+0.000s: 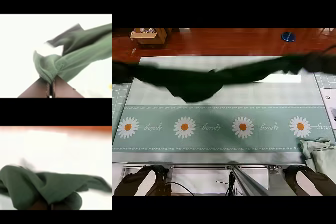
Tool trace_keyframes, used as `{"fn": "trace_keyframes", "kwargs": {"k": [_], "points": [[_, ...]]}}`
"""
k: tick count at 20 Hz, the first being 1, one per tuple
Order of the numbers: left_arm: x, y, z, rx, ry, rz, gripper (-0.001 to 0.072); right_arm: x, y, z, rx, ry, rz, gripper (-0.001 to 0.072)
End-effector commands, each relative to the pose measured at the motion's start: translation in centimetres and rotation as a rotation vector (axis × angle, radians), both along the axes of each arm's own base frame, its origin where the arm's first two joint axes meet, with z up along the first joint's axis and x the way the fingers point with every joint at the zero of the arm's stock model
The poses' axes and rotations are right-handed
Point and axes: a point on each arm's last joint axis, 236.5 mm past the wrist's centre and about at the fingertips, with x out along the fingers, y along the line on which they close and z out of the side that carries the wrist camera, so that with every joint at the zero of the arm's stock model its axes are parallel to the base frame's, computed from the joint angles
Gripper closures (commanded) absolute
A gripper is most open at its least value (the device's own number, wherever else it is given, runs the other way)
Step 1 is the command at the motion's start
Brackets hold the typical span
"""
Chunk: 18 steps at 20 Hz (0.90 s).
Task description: Fold the shirts.
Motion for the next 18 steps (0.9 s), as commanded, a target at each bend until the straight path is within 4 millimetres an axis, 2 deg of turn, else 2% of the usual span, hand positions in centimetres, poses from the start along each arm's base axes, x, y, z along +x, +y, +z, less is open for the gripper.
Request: {"fn": "trace_keyframes", "kwargs": {"k": [1, 3, 5, 7, 10, 12, 13, 14, 15, 17, 18], "points": [[-3.4, 2.9, 11.1, 0.075, -0.279, 0.152, 0.0676, -3.6, -2.8, 12.6, 0.046, -0.276, -0.192, 0.069], [-5.0, 3.3, 14.2, 0.103, -0.366, 0.188, 0.0676, -5.2, -3.0, 15.1, 0.04, -0.305, -0.217, 0.069], [-6.6, 3.4, 16.2, 0.137, -0.427, 0.213, 0.0676, -6.6, -2.7, 16.0, 0.023, -0.29, -0.22, 0.069], [-8.5, 3.1, 18.0, 0.168, -0.486, 0.229, 0.0676, -8.1, -2.1, 16.4, 0.004, -0.264, -0.205, 0.069], [-12.2, 1.8, 21.6, 0.208, -0.606, 0.237, 0.0677, -11.5, -0.8, 17.0, -0.045, -0.215, -0.163, 0.069], [-15.2, 0.5, 23.3, 0.233, -0.667, 0.23, 0.0677, -14.6, -0.5, 16.1, -0.092, -0.126, -0.164, 0.069], [-16.4, 0.1, 23.1, 0.219, -0.65, 0.234, 0.0677, -16.5, -0.6, 15.0, -0.126, -0.054, -0.167, 0.069], [-17.6, -0.1, 22.0, 0.197, -0.59, 0.251, 0.0678, -18.4, -0.9, 13.5, -0.163, 0.031, -0.175, 0.069], [-18.5, -0.3, 20.0, 0.18, -0.493, 0.258, 0.0678, -19.8, -1.4, 12.7, -0.183, 0.082, -0.2, 0.069], [-20.3, -0.7, 15.2, 0.175, -0.278, 0.242, 0.0679, -21.6, -1.1, 13.4, -0.149, 0.053, -0.239, 0.0691], [-20.8, -0.8, 13.7, 0.171, -0.211, 0.24, 0.0679, -22.0, -1.0, 13.5, -0.141, 0.049, -0.246, 0.0692]]}}
